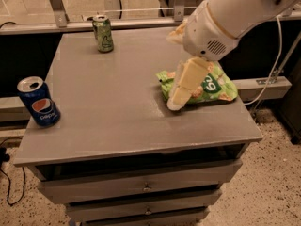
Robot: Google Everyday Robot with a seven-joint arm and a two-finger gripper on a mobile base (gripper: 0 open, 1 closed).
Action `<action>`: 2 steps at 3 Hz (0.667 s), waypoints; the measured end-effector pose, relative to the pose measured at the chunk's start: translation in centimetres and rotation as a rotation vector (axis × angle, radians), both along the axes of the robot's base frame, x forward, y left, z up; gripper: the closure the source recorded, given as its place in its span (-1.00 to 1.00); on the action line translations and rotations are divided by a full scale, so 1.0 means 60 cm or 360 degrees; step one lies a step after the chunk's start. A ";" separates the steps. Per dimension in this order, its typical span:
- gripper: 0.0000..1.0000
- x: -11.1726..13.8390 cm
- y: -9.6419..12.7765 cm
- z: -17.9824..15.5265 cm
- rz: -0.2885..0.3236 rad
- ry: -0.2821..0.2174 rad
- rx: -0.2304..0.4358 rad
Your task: Move pepsi can near green rice chip bag
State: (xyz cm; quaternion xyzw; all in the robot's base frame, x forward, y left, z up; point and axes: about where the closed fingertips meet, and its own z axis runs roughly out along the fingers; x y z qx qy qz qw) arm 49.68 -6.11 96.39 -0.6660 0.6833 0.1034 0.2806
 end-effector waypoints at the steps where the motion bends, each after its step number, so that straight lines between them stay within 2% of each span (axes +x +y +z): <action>1: -1.00 0.006 0.111 -0.015 0.0171 0.0025 0.0258; 2: -1.00 -0.001 0.231 -0.024 0.0329 0.0051 0.0517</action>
Offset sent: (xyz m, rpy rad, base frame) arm -0.0036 0.2210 -0.0194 0.5332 0.0513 0.3206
